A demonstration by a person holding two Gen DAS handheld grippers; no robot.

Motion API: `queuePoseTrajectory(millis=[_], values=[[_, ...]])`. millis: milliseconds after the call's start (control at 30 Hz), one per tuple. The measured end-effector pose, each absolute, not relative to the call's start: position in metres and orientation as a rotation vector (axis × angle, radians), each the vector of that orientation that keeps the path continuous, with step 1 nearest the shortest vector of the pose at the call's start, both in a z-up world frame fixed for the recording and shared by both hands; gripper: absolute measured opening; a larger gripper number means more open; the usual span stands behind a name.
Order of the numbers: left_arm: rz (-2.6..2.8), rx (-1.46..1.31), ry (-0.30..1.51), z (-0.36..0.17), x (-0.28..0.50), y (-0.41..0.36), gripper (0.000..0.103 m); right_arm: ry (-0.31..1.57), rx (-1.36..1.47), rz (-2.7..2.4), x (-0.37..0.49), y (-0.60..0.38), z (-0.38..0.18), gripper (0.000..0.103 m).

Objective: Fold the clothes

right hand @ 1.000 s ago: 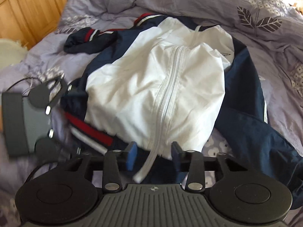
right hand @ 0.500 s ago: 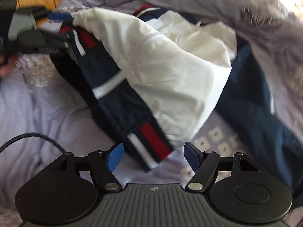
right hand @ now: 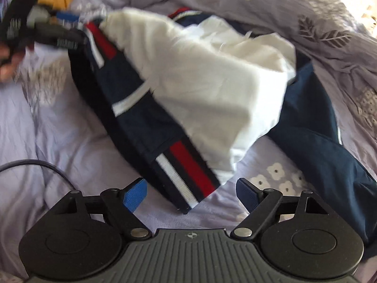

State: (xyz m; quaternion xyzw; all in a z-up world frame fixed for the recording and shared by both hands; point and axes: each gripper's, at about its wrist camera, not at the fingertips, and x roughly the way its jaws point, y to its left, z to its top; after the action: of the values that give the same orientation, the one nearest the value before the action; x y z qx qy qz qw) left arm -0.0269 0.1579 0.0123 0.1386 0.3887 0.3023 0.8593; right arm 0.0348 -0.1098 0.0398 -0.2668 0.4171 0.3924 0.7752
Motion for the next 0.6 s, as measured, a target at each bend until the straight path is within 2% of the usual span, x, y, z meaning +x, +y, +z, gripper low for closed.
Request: queuePoseTrajectory(millis=[133, 167, 233, 267, 300, 400, 467, 600], values=[[0.652, 0.263, 0.814, 0.016, -0.027, 0.163, 0.072, 0.897, -0.533, 0.724, 0.046, -0.110, 0.026, 0.082], [0.657, 0.261, 0.819, 0.015, -0.027, 0.165, 0.073, 0.889, -0.534, 0.697, 0.047, -0.111, 0.024, 0.079], [0.665, 0.266, 0.838, 0.011, -0.028, 0.168, 0.074, 0.888, -0.536, 0.688, 0.045, -0.113, 0.025, 0.054], [0.663, 0.264, 0.846, 0.008, -0.028, 0.169, 0.074, 0.876, -0.535, 0.691, 0.042, -0.115, 0.030, 0.048], [0.661, 0.262, 0.855, 0.006, -0.029, 0.170, 0.074, 0.859, -0.534, 0.690, 0.039, -0.117, 0.036, 0.038], [0.647, 0.268, 0.867, 0.002, -0.030, 0.168, 0.074, 0.759, -0.523, 0.616, 0.035, -0.127, 0.057, 0.027], [0.634, 0.279, 0.867, 0.001, -0.031, 0.164, 0.080, 0.677, -0.552, 0.497, 0.036, -0.134, 0.069, 0.024], [0.574, 0.297, 0.864, 0.008, -0.035, 0.149, 0.080, 0.494, -0.592, 0.324, 0.038, -0.146, 0.094, 0.021]])
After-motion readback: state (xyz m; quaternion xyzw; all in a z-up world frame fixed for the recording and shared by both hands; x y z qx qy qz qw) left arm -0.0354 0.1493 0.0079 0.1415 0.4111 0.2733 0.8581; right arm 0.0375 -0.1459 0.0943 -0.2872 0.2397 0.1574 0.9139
